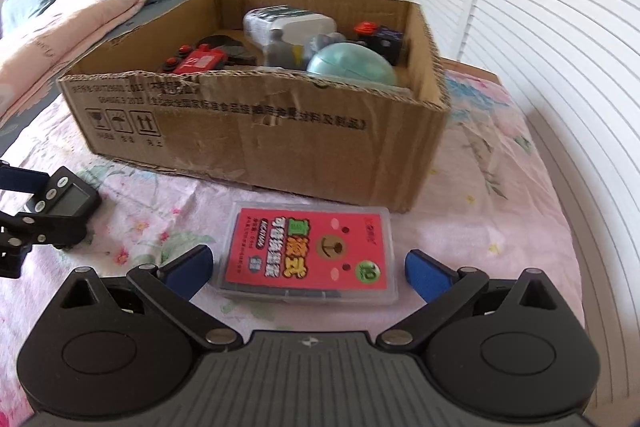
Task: Organize rigid objects
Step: 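Carry the timer and card box into the cardboard box and release both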
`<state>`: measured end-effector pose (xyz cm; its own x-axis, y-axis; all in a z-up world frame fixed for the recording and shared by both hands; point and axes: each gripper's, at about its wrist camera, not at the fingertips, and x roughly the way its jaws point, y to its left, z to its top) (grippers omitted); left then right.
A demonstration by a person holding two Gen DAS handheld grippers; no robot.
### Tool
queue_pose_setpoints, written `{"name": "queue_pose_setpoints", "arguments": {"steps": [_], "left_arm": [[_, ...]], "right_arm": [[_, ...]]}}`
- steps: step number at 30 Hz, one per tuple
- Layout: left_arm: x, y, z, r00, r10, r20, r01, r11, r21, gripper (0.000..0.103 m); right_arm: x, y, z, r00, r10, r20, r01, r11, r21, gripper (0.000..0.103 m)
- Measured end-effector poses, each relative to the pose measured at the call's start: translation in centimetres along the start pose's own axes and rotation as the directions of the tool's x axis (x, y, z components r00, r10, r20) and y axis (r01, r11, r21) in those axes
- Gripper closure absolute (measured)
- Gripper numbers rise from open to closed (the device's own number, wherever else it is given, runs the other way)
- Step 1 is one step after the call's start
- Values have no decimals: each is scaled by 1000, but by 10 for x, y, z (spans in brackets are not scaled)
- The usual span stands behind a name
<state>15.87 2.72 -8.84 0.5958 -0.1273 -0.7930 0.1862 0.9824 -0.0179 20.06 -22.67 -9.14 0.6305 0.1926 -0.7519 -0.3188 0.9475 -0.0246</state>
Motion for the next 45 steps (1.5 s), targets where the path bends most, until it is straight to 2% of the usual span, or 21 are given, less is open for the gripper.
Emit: {"name": "queue_pose_setpoints", "arguments": {"steps": [7, 10, 18, 21, 28, 39, 45], "left_arm": [[2, -3, 3, 1000, 4, 2, -4, 1000, -1, 31], [2, -3, 3, 1000, 2, 4, -2, 1000, 1, 31], [4, -2, 4, 1000, 10, -1, -10, 1000, -8, 27], [3, -2, 5, 1000, 1, 1, -1, 1000, -5, 33], [1, 0, 8, 999, -43, -28, 44, 999, 15, 33], [-21, -5, 13, 996, -76, -41, 80, 991, 107, 33], [-47, -6, 30, 994, -108, -3, 108, 985, 136, 33]], "right_arm": [[4, 6, 9, 1000, 24, -16, -24, 999, -33, 0], [0, 9, 8, 999, 39, -13, -39, 998, -43, 8], [-2, 12, 9, 999, 44, -31, -46, 998, -49, 8], [-2, 12, 10, 998, 39, -46, -40, 998, -39, 8], [-13, 19, 7, 996, 64, -64, -68, 996, -64, 9], [-44, 25, 11, 995, 88, -46, -93, 988, -125, 9], [-67, 25, 21, 995, 96, -2, -95, 984, -152, 9]]}}
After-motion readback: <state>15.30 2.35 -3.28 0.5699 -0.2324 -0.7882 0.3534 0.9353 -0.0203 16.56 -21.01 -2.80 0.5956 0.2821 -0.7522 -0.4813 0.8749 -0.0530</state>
